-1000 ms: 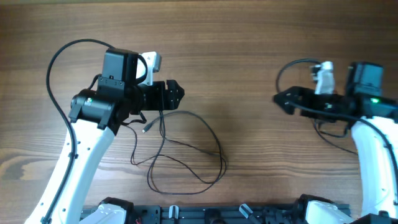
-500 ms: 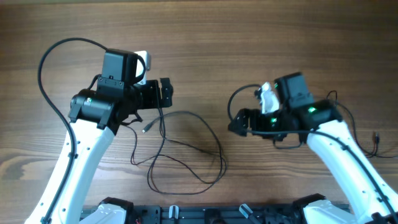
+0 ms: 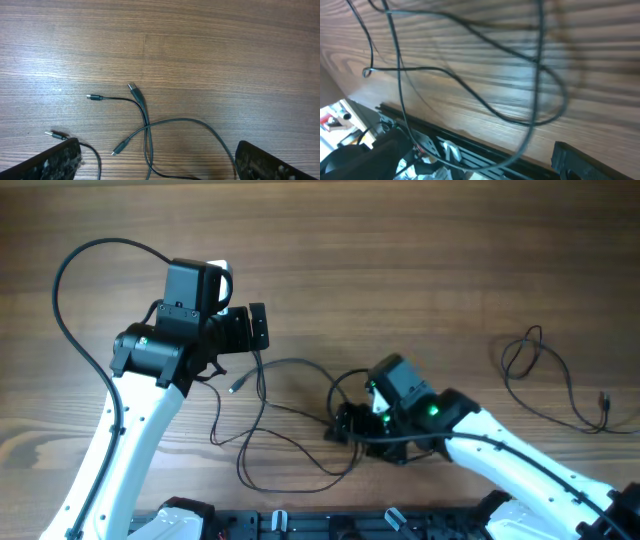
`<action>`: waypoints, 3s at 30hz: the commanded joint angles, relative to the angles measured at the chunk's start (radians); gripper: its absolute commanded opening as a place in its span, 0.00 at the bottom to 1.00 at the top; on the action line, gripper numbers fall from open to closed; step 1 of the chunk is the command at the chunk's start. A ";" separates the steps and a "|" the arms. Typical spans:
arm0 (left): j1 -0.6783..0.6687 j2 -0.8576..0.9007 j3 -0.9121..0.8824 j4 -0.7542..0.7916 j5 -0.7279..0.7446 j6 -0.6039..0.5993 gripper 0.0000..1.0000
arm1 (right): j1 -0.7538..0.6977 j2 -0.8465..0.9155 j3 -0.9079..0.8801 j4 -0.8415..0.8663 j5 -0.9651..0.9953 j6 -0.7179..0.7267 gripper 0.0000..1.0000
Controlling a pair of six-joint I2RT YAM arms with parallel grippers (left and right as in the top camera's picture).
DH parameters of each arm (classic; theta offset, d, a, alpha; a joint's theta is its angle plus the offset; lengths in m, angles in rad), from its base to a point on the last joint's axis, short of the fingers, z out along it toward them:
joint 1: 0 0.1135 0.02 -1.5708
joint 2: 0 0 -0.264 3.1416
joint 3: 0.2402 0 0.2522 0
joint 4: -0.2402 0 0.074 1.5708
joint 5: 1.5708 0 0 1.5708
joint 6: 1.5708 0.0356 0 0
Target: Untangle cables
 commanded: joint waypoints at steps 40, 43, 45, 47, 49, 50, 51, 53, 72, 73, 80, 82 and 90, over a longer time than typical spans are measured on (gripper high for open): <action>0.005 0.002 -0.004 0.003 -0.014 -0.006 1.00 | 0.086 -0.422 0.335 -0.075 0.733 -0.026 0.04; 0.005 0.002 -0.004 0.003 -0.014 -0.005 1.00 | -0.038 -0.445 0.442 -0.064 0.752 -0.066 0.04; 0.005 0.002 -0.004 0.003 -0.014 -0.005 1.00 | -0.110 -0.429 0.528 -0.062 0.738 -0.080 0.04; 0.005 0.002 -0.004 0.003 -0.014 -0.005 1.00 | -0.144 -0.410 0.591 -0.031 0.713 -0.114 0.04; 0.005 0.002 -0.004 0.003 -0.014 -0.005 1.00 | -0.162 -0.381 0.661 0.001 0.698 -0.145 0.04; 0.005 0.002 -0.004 0.002 -0.014 -0.005 1.00 | -0.163 -0.359 0.705 0.024 0.699 -0.180 0.04; 0.005 0.002 -0.004 0.003 -0.014 -0.005 1.00 | -0.163 -0.341 0.737 0.045 0.708 -0.203 0.04; 0.005 0.002 -0.004 0.003 -0.014 -0.006 1.00 | -0.163 -0.304 0.806 0.058 0.749 -0.215 0.04; 0.005 0.002 -0.004 0.003 -0.014 -0.006 1.00 | -0.342 -0.050 0.969 0.504 1.432 -0.885 0.04; 0.005 0.002 -0.004 0.003 -0.014 -0.005 1.00 | -0.395 -0.025 0.969 0.505 1.432 -0.898 0.04; 0.005 0.002 -0.004 0.002 -0.014 -0.005 0.99 | -0.733 0.117 0.969 0.501 1.376 -0.886 0.04; 0.005 0.002 -0.004 0.003 -0.014 -0.006 1.00 | -0.842 0.167 0.969 0.482 1.374 -0.853 0.04; 0.005 0.002 -0.004 0.002 -0.014 -0.006 1.00 | -1.295 0.474 0.969 0.027 0.802 -0.408 0.04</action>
